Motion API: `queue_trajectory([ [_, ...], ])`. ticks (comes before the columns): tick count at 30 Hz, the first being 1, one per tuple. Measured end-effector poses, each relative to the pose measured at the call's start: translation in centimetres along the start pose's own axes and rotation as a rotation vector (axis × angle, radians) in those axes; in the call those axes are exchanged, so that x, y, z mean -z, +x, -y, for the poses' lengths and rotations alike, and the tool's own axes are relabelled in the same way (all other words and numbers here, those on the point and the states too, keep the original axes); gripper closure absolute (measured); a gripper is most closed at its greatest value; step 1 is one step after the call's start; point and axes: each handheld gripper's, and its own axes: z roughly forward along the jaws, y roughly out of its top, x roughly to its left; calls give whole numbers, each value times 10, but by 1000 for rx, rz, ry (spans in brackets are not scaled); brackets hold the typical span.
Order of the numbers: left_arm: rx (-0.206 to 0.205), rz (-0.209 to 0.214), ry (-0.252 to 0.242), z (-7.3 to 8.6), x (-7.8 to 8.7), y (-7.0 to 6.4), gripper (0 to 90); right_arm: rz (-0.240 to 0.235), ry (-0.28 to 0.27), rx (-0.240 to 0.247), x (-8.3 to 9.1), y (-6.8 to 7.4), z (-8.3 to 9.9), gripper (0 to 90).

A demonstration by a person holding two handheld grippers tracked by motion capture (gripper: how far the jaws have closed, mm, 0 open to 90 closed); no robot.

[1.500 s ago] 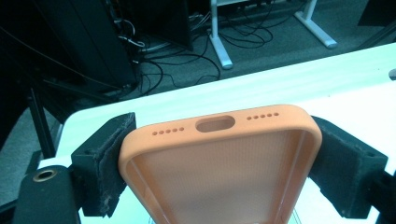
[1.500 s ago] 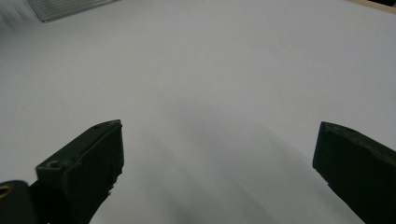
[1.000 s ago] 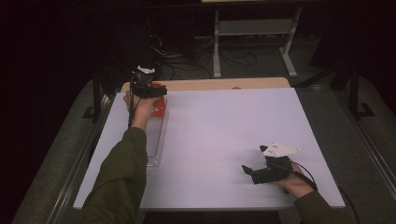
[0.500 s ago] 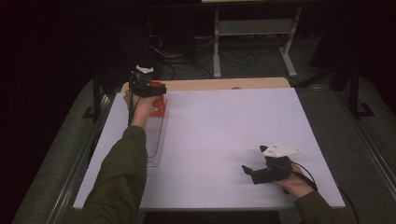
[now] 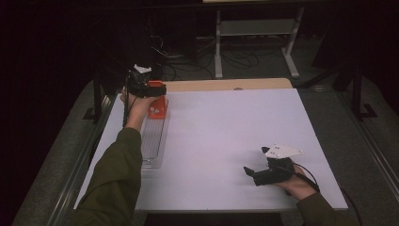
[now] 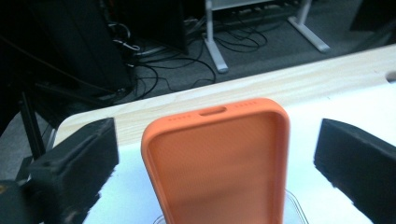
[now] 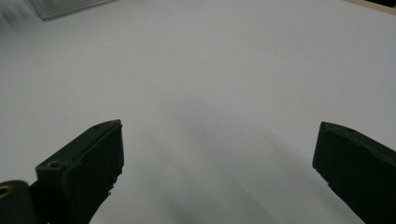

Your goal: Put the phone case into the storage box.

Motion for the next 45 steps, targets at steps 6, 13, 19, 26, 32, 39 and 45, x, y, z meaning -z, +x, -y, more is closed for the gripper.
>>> queue_trajectory([
  [6,-15,39,1,0,13,5,0,1,1,-6,0,1,0,12],
  [13,-34,94,-14,1,36,9,0,1,6,-4,0,2,-1,11],
  [19,-44,166,-34,6,54,8,0,0,3,5,0,2,-1,12],
  [26,-78,270,-65,8,76,0,0,-2,7,-4,0,2,-2,11],
  [32,-93,349,-101,13,94,-11,0,-5,10,6,1,2,-3,12],
  [39,-114,428,-120,25,106,-22,0,-8,6,3,4,0,-5,12],
  [45,-152,479,-122,36,114,-31,0,-10,5,1,5,0,-7,11],
])
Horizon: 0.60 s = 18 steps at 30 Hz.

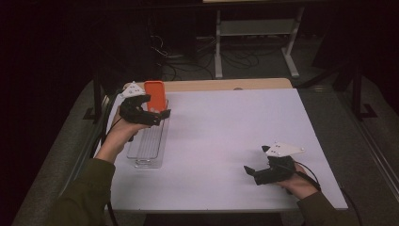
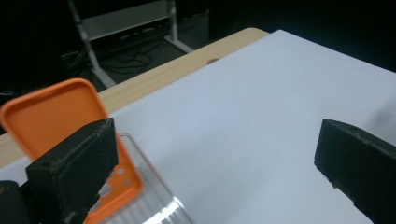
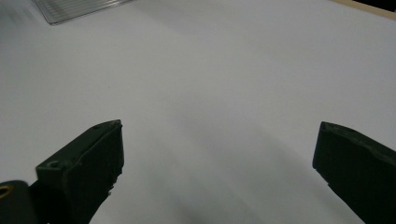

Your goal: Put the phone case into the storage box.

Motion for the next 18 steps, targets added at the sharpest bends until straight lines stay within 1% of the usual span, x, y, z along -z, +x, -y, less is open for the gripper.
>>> queue_trajectory([
  [1,-3,5,1,2,0,-2,0,0,-2,2,0,0,0,12],
  [2,-14,10,0,4,1,-4,0,-1,-3,1,1,0,-1,11],
  [3,-7,15,-3,6,2,-6,0,-2,-5,0,1,-1,-1,12],
  [4,-17,20,-3,8,3,-7,0,-1,-6,-2,2,-1,-1,12],
  [5,-2,30,-6,11,3,-10,0,-2,-6,-4,2,-1,-2,12],
  [6,-8,38,-5,13,4,-11,0,-3,-9,3,2,-2,-2,12],
  [7,-4,45,-12,15,4,-13,0,-4,-9,2,3,-2,-2,12],
  [11,-12,69,-5,25,6,-20,0,-7,-10,0,4,-2,-2,12],
  [14,-12,87,3,33,7,-25,0,-6,-11,11,4,-2,-3,12],
  [16,-18,100,8,38,7,-27,0,-9,-11,3,5,-2,-3,12],
  [17,-13,108,10,41,7,-29,0,-10,-12,-2,5,-1,-4,12],
  [18,-17,112,11,44,7,-30,0,-10,-13,0,5,-1,-4,12],
])
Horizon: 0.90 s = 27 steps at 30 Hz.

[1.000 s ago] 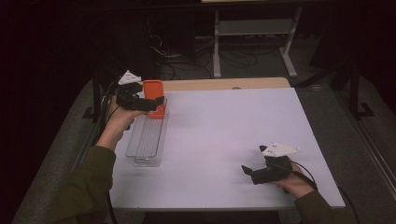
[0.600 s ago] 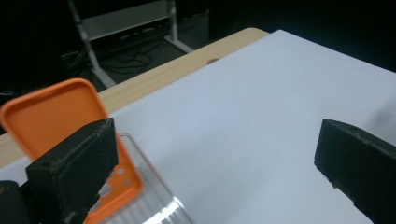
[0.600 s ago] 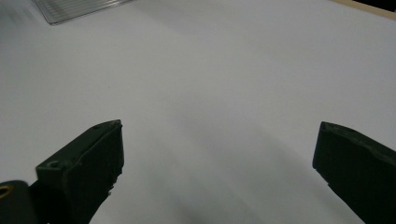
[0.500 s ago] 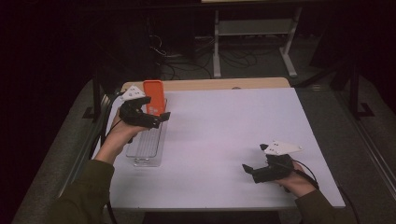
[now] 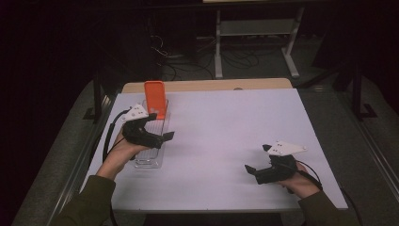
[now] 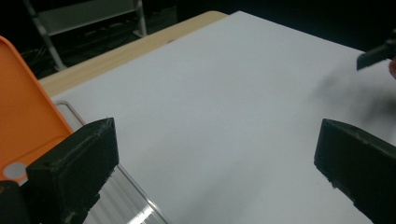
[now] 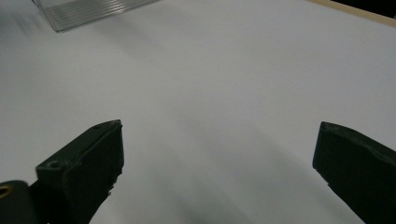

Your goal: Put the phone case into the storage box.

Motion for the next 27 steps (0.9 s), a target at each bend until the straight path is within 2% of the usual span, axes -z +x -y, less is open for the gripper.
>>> queue_trajectory([
  [7,-29,19,28,15,0,-11,0,-3,-6,11,2,0,-1,12],
  [15,-13,39,27,32,3,-19,0,-3,-17,20,3,1,-4,12],
  [16,-21,43,30,34,4,-19,0,-7,-18,14,4,1,-5,11],
  [27,-6,79,34,54,4,-24,0,-10,-43,28,9,2,-9,12],
])
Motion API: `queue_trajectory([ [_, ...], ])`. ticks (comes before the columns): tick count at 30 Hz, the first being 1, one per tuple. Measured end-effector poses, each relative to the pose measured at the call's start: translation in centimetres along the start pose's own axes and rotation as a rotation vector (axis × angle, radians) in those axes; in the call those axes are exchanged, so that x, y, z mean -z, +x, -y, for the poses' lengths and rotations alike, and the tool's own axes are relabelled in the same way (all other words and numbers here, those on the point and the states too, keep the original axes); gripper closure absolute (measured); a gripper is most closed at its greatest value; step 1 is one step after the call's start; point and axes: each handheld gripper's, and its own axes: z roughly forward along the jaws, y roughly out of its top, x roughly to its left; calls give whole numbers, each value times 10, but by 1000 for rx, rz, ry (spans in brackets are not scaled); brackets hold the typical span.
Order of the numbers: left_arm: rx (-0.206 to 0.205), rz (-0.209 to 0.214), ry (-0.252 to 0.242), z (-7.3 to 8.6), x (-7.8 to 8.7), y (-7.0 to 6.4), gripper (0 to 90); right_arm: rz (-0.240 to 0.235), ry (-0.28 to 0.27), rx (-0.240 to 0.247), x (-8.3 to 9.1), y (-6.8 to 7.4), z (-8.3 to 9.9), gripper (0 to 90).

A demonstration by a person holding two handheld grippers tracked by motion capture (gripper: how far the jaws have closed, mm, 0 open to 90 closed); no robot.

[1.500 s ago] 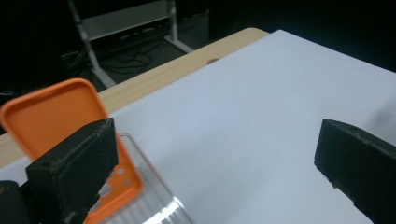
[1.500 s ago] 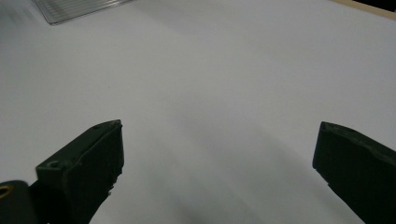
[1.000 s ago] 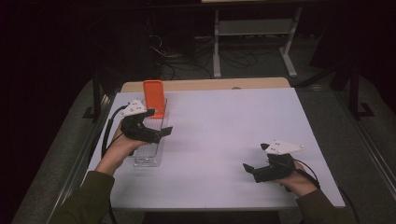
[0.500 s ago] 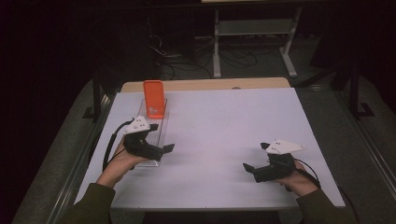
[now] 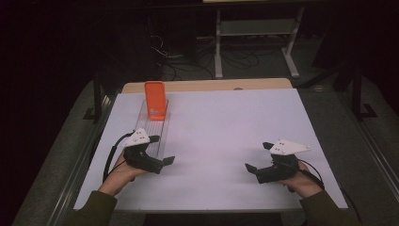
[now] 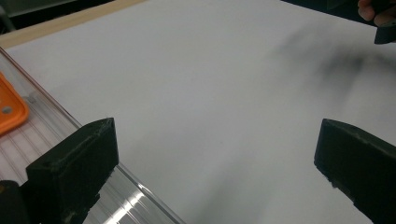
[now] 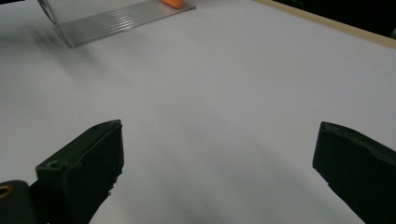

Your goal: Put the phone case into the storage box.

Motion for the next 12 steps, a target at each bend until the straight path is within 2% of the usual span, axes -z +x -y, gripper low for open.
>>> queue_trajectory([
  [1,-5,-3,11,1,0,0,0,2,1,0,0,0,0,12],
  [3,8,3,4,2,0,-1,0,1,2,-2,0,0,0,12],
  [9,3,9,1,3,1,0,0,3,4,4,-1,0,0,12],
  [12,7,11,5,4,1,0,0,4,14,-8,-2,1,1,12],
])
